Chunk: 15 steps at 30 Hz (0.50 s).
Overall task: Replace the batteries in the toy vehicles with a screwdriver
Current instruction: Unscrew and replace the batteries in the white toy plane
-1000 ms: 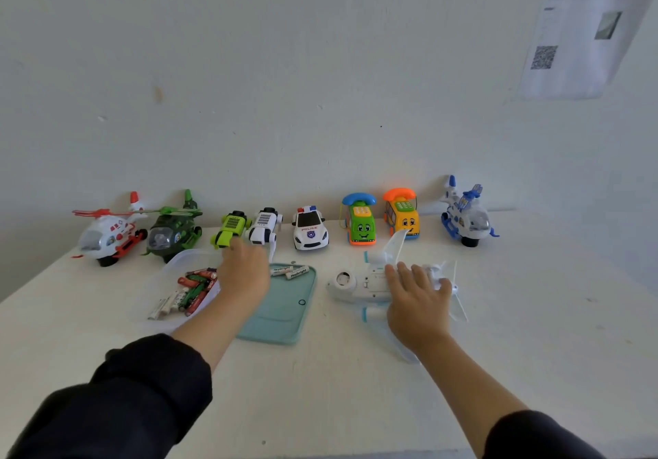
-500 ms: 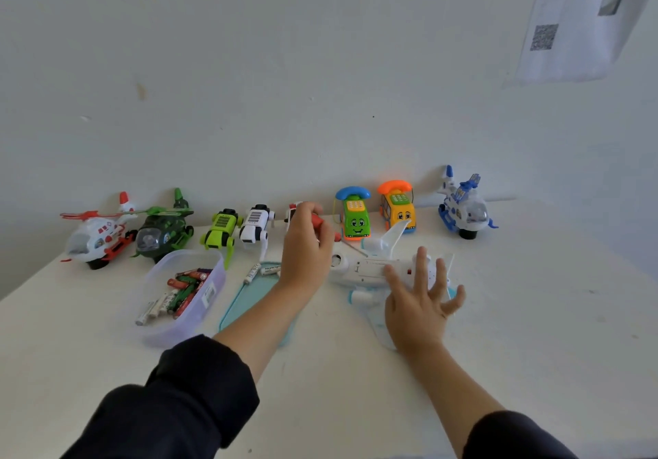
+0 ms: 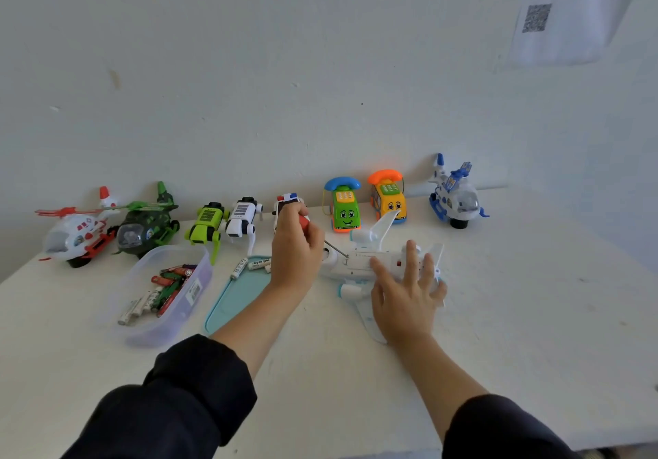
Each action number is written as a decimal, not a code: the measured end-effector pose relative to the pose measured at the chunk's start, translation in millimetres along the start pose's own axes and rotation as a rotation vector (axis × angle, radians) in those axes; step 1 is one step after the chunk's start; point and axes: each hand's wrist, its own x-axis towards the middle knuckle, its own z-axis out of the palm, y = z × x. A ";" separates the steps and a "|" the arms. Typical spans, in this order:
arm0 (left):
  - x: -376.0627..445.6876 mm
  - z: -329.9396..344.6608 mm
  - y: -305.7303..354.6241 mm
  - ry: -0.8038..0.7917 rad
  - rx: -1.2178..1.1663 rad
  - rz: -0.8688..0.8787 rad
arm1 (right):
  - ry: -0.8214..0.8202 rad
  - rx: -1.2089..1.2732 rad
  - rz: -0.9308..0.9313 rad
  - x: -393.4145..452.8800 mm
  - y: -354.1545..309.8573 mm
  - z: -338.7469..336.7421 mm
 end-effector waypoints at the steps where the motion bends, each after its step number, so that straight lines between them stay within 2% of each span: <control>1: 0.3 -0.3 1.6 -0.002 0.005 0.006 | 0.004 -0.004 -0.002 0.2 0.2 0.1; 15: 3.0 4.2 -11.8 0.008 -0.005 0.029 | 0.069 -0.027 -0.009 -0.6 -0.1 5.0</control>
